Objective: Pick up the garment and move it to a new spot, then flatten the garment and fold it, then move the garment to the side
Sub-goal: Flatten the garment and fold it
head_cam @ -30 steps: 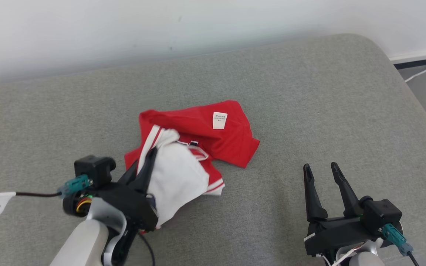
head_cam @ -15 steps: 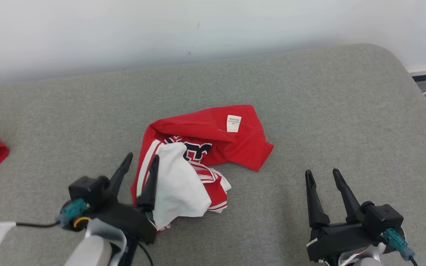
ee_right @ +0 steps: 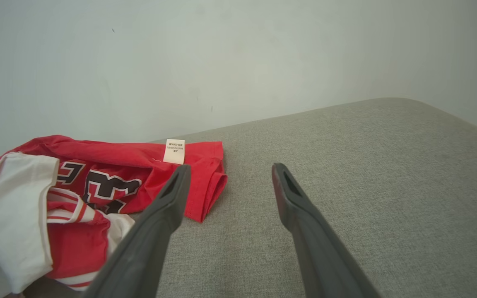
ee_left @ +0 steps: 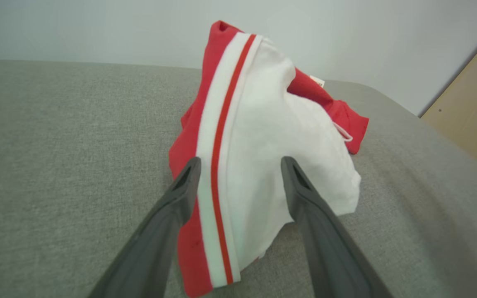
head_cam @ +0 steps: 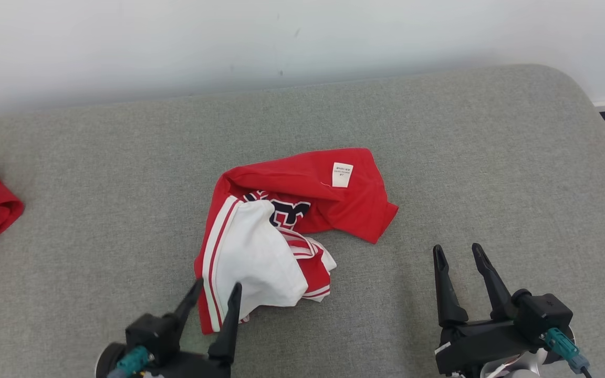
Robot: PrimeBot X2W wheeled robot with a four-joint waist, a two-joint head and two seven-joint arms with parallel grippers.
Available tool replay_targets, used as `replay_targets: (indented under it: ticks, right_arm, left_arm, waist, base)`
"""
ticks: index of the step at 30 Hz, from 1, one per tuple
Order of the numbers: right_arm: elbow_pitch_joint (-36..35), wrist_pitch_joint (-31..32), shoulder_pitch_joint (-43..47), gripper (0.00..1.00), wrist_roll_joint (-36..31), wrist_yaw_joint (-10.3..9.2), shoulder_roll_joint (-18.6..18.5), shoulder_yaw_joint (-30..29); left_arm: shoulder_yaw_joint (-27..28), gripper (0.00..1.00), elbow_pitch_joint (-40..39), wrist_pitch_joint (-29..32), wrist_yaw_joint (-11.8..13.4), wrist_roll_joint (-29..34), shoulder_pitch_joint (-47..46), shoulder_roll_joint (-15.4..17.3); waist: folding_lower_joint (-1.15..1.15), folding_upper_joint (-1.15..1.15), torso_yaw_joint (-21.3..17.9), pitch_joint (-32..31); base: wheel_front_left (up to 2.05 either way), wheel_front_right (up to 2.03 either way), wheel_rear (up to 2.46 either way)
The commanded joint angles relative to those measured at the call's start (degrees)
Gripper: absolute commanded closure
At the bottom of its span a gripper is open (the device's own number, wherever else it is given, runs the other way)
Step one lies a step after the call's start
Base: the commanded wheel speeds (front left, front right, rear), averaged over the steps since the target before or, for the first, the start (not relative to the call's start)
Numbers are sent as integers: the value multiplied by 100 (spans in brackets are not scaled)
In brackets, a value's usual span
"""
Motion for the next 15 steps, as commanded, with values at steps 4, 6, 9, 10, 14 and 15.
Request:
replay_targets:
  ticks: [4,6,9,10,14,15]
  right_arm:
    - [9,8,-29,0,8,4,-10,-26]
    - [7,12,-35,0,5,4,-10,-34]
    - [11,20,-56,0,4,4,-10,-49]
    - [13,21,-59,0,0,4,-11,-60]
    - [7,31,-55,0,-30,4,-9,-37]
    - [-1,30,-52,0,-33,4,-10,-33]
  left_arm:
    - [-186,0,157,-19,81,273,260,135]
    - [-304,0,255,-46,150,462,327,233]
    - [-392,0,406,-106,273,658,390,297]
    - [-414,0,468,-133,293,699,403,312]
    - [-468,0,681,-227,311,789,319,318]
    - [-474,0,734,-250,305,795,290,301]
  waist:
    - [0,0,-38,37]
    - [0,0,-53,50]
    - [0,0,-66,55]
    - [0,0,-65,53]
    - [0,0,-72,37]
    - [0,0,-77,29]
  base:
    - [0,0,0]
    - [0,0,0]
    - [0,0,0]
    - [0,0,0]
    - [0,0,0]
    - [0,0,0]
